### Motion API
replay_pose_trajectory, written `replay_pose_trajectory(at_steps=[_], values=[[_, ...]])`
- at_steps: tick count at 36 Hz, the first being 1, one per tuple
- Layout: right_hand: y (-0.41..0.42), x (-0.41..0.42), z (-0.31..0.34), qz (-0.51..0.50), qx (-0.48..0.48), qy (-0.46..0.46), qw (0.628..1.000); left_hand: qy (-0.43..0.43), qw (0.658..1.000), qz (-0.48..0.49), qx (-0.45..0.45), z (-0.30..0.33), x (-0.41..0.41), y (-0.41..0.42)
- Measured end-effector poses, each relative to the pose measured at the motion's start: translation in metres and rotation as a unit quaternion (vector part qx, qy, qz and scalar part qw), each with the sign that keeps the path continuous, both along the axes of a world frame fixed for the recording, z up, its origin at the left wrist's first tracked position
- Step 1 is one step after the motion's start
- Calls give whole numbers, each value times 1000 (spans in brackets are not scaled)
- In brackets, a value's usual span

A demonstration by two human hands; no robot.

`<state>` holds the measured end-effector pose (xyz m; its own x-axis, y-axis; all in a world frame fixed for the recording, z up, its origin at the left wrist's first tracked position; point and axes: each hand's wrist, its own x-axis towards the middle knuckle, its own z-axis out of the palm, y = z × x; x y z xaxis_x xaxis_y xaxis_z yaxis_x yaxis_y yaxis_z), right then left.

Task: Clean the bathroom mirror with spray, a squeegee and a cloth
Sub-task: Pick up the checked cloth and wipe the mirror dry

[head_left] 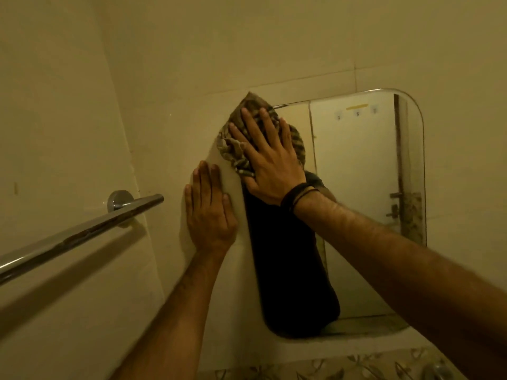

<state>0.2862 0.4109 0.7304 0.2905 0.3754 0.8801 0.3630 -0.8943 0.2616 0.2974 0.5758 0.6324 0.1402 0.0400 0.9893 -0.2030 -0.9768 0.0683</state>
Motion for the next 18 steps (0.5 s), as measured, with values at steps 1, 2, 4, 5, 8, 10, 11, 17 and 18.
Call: replay_pose_trajectory(at_steps=[1, 2, 4, 5, 8, 10, 11, 17, 18], values=[[1, 0, -6, 2, 6, 1, 1000, -2, 1000, 2, -1, 0, 0, 0], [2, 0, -15, 5, 9, 3, 1000, -4, 1000, 4, -2, 0, -1, 0], [1, 0, -39, 12, 11, 1, 1000, -8, 1000, 7, 1, 0, -1, 0], [0, 1, -56, 15, 7, 0, 1000, -9, 1000, 10, 6, -1, 0, 1], [-4, -1, -112, 21, -21, 10, 1000, -4, 999, 34, 22, -2, 3, 4], [-8, -3, -143, 14, -53, 14, 998, -2, 999, 38, 19, -1, 3, 3], [-10, -3, -153, 6, -67, 15, 998, -1, 999, 33, 16, -1, 2, 2], [-12, -3, -143, 8, -93, 16, 995, 1, 999, 38, 20, 1, 1, 1], [-11, -4, -133, 11, -88, 14, 996, 5, 999, 41, 21, 1, 1, 1]])
